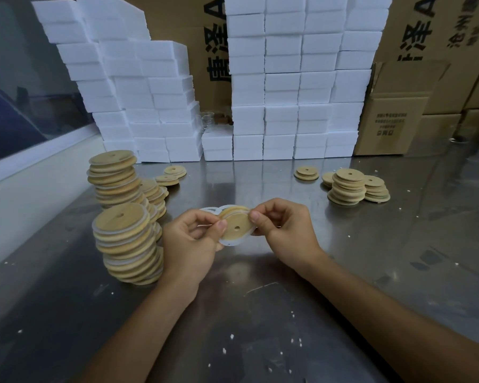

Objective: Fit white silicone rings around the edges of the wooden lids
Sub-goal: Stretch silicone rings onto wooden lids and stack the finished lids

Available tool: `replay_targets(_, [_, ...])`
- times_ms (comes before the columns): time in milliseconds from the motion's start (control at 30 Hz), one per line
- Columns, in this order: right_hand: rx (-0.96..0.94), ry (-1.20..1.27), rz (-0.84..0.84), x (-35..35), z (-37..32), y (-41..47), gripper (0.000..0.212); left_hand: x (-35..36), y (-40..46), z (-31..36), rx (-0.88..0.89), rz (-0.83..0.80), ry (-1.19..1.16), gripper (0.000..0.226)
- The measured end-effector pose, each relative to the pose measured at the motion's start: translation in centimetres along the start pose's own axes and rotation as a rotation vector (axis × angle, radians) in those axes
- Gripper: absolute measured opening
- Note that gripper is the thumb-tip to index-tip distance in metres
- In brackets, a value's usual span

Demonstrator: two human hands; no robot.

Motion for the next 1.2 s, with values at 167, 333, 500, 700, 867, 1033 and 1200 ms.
replay_targets(167, [0.049, 0.047, -0.044, 0.1, 0.1, -0.2, 0.007, 0.3, -0.5, -0.3, -0.088, -0.005, -0.102, 0.017])
replay_targets(333, [0.186, 0.204, -0.042, 0.0, 0.4, -0.4, 0.014, 0.5, -0.7, -0.3, -0.144, 0.019, -0.150, 0.019])
replay_targets(500, [0.306, 0.285, 0.004, -0.1, 0.9, -0.3, 0.016, 0.5, -0.8, -0.5, -0.180, 0.027, -0.141, 0.019])
replay_targets(700, [0.243, 0.285, -0.017, 0.0, 0.8, -0.4, 0.012, 0.6, -0.6, -1.1, -0.257, 0.036, -0.245, 0.018])
replay_targets(867, [0.057, 0.050, 0.011, 0.2, 0.7, -0.3, 0.009, 0.4, -0.5, -0.6, -0.089, 0.031, -0.065, 0.018])
replay_targets(1033, [-0.388, -0.419, -0.021, 0.7, -1.4, -1.0, 0.006, 0.6, -1.0, 1.1, 0.266, -0.009, 0.274, 0.034])
replay_targets(1200, [-0.440, -0.404, -0.002, 0.9, -1.8, -1.0, 0.005, 0.5, -1.2, 1.9, 0.388, 0.007, 0.295, 0.036])
Point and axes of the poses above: each hand's wrist, its own y-axis towards the middle knuckle, its own x-axis out of the palm, z = x × y, the point moved 5 cm from there along y, towards the middle knuckle, and after that the axes turned 2 degrees about -x, right-handed, at the moved point
